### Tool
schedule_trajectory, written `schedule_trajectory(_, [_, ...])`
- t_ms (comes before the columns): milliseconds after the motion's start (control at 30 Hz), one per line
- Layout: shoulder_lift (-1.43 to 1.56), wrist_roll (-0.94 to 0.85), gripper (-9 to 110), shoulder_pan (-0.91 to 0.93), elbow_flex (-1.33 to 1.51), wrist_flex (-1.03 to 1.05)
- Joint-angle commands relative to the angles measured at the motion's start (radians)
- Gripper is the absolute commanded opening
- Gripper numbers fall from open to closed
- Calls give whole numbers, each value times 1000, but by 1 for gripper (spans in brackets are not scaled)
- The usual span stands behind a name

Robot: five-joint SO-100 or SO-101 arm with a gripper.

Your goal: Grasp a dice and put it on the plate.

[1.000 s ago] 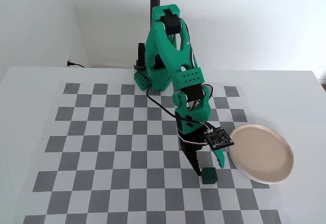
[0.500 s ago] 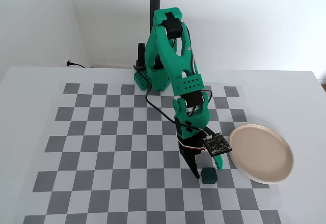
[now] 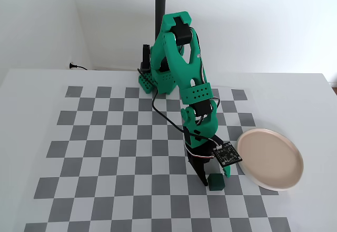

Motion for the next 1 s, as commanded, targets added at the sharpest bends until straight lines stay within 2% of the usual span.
schedule_trajectory(0, [14,2,22,-8,-109,-14])
schedule_trajectory(967, [-87,6,22,-14,-152,-35])
